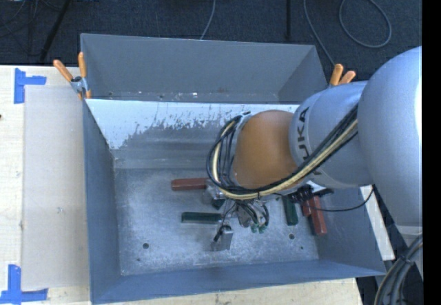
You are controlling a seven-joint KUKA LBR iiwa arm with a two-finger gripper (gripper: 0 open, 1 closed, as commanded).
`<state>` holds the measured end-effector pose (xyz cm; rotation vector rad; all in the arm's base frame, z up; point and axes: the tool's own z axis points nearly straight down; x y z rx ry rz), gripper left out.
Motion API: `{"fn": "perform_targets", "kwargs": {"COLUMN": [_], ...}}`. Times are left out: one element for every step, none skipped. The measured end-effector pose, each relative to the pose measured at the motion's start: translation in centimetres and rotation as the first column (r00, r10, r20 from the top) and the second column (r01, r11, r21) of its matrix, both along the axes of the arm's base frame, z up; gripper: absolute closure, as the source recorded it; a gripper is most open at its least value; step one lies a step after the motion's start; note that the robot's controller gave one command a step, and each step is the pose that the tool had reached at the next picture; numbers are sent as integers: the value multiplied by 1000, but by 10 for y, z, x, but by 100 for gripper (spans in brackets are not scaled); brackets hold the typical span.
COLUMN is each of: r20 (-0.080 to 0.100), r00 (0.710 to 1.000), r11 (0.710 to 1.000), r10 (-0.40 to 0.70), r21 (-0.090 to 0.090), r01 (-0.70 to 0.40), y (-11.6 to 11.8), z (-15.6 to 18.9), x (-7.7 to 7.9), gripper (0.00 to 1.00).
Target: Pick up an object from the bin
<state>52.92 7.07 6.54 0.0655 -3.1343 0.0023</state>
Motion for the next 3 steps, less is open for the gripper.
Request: {"fn": "perform_targets", "kwargs": {"r20": [9, 6, 2], "r00": [990, 975, 947], "r11": [990, 975, 947], "r10": [-143, -220, -323], "r21": [3, 2, 0], "r01": [143, 220, 323], "y": [6, 0, 7], "z": [35, 38, 3], "x": [3, 1, -2], "gripper": [0, 0, 0]}}
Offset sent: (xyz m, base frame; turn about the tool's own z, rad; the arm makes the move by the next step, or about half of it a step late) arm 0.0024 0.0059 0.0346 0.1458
